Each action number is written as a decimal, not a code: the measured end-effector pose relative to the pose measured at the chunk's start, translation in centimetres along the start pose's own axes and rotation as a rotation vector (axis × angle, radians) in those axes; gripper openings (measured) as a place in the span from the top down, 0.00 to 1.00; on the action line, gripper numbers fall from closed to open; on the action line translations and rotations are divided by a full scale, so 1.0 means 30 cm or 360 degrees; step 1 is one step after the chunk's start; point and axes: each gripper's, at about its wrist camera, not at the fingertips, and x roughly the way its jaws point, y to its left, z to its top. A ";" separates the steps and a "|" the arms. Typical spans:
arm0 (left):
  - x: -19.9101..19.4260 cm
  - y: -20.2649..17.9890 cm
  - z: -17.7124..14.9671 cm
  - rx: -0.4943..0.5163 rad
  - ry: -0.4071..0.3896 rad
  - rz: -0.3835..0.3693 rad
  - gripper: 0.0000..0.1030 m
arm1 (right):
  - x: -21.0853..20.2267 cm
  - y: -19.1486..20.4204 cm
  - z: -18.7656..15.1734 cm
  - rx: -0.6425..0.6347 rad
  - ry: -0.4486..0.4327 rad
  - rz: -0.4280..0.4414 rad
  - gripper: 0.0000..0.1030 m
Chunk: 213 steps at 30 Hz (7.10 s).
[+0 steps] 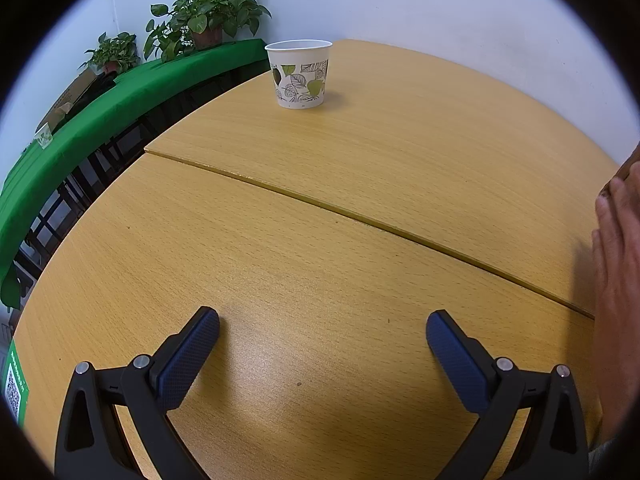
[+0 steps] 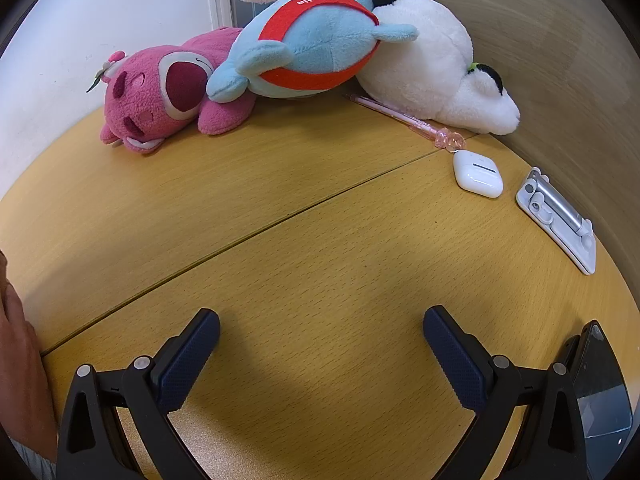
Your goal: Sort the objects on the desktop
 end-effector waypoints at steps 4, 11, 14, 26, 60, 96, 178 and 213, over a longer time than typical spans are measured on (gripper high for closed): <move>0.000 0.000 0.000 0.0000 0.0001 0.0000 0.00 | -0.002 0.001 -0.002 -0.0002 0.0001 0.0001 0.00; 0.000 0.000 0.002 -0.0001 0.0001 -0.0001 0.00 | 0.001 0.004 -0.002 -0.0004 -0.0001 0.0003 0.00; 0.000 0.000 0.001 0.0000 0.0001 0.0001 0.00 | -0.004 0.003 -0.002 -0.0010 0.0000 0.0006 0.00; 0.000 0.000 0.000 -0.0001 0.0001 0.0001 0.00 | -0.005 0.003 -0.002 -0.0016 -0.0001 0.0011 0.00; -0.001 0.001 0.000 -0.0001 0.0000 0.0000 0.00 | -0.019 0.022 -0.003 -0.0010 0.0069 0.0004 0.00; -0.477 -0.442 -0.413 0.0395 0.0289 -0.1074 0.02 | -1.006 0.838 -0.814 -0.1337 -0.0010 0.1595 0.00; 0.063 -0.931 0.604 0.0461 0.0436 -0.0953 0.29 | -0.109 2.266 -0.004 -0.1135 0.0595 0.1687 0.01; -1.090 -0.774 -0.102 0.0579 -0.0767 -0.0722 0.22 | -0.986 1.017 -0.275 -0.1007 -0.0489 0.0956 0.00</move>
